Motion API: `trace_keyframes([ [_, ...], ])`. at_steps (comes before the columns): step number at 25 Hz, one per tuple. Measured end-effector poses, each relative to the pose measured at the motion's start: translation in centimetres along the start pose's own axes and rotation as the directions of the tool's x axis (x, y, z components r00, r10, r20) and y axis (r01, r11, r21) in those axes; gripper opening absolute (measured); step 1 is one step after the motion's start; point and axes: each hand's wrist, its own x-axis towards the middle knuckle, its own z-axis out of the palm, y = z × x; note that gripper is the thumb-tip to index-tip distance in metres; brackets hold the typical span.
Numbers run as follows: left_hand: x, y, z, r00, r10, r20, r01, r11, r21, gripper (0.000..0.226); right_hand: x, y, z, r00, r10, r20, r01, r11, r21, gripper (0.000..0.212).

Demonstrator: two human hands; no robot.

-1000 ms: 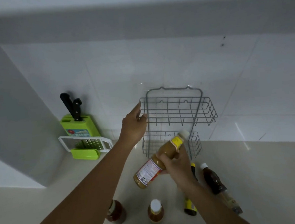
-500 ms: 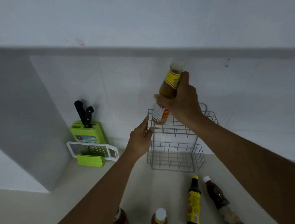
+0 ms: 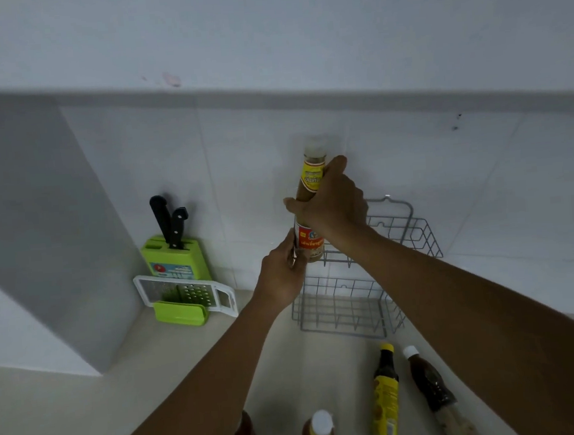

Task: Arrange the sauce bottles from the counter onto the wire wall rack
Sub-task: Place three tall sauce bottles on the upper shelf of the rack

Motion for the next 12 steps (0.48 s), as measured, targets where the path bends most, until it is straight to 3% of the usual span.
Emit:
trace_keyframes([
  [4, 0.1, -0.1, 0.2, 1.000, 0.003, 0.012, -0.003, 1.000, -0.015, 0.053, 1.0, 1.0, -1.1, 0.978, -0.023, 0.208, 0.042, 0.995, -0.087, 0.099],
  [7, 0.1, -0.1, 0.2, 1.000, -0.024, 0.009, 0.024, 1.000, -0.016, 0.053, 1.3, 2.3, -1.9, 0.904, -0.041, 0.426, 0.010, 0.997, 0.075, 0.078],
  [12, -0.1, -0.3, 0.4, 0.999, -0.046, 0.011, 0.047, 0.998, -0.043, 0.050, 0.5, 2.4, -1.2, 0.934, -0.106, 0.342, 0.082, 0.993, 0.083, 0.072],
])
